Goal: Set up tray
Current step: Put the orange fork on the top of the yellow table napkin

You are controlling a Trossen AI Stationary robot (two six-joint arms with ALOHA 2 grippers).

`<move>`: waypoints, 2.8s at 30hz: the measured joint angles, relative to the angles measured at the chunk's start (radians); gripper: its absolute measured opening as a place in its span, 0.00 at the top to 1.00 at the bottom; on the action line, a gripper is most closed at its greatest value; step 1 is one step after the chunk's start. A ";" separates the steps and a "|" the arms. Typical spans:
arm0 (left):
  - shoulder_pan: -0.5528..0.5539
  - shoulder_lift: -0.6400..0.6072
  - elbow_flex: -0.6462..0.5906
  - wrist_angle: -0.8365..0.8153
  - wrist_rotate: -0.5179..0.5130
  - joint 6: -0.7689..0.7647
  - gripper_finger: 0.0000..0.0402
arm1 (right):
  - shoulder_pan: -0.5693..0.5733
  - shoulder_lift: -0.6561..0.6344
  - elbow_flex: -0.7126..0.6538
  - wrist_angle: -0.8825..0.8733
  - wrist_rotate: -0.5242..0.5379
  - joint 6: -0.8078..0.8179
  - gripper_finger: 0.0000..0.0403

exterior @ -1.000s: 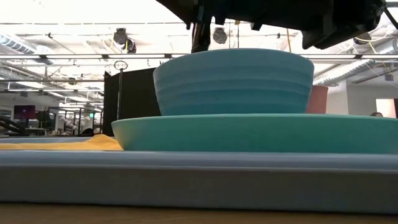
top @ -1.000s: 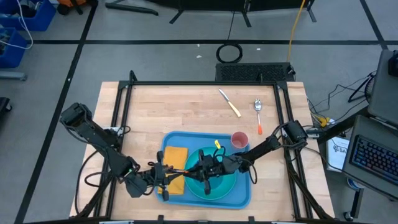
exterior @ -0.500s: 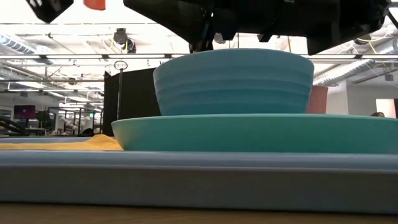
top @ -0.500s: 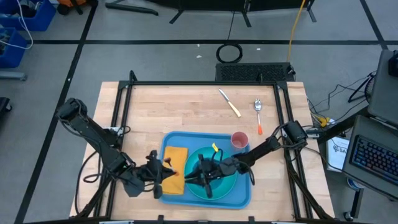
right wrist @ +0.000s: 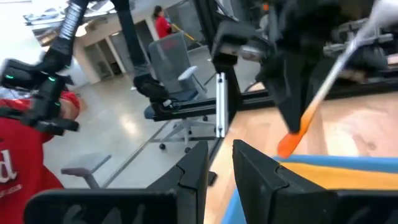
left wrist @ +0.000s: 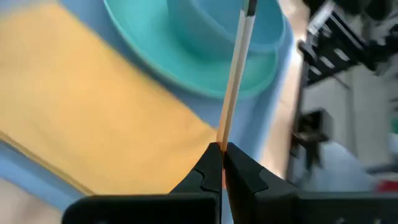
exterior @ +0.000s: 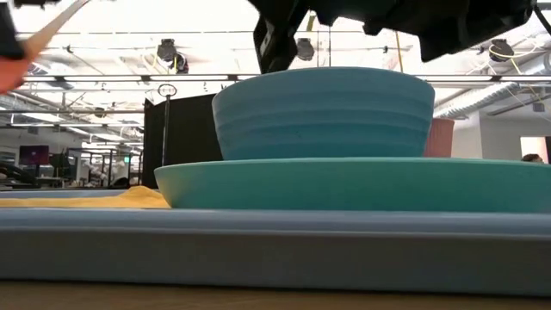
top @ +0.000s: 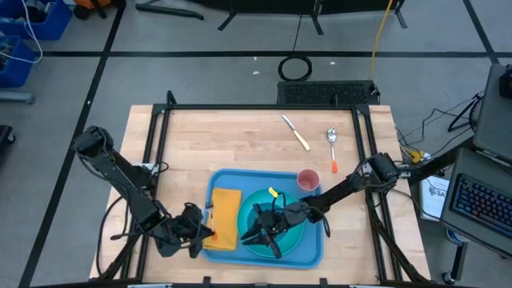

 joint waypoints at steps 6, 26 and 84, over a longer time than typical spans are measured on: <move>0.008 0.000 -0.121 0.252 0.081 -0.051 0.99 | 0.000 -0.052 0.000 -0.105 -0.040 0.000 0.84; 0.212 0.000 -0.322 0.487 0.505 -0.214 0.99 | -0.013 -0.064 0.000 -0.149 -0.037 -0.056 0.84; 0.307 0.000 -0.320 0.319 0.611 -0.171 0.92 | -0.014 -0.064 0.000 -0.149 -0.037 -0.056 0.84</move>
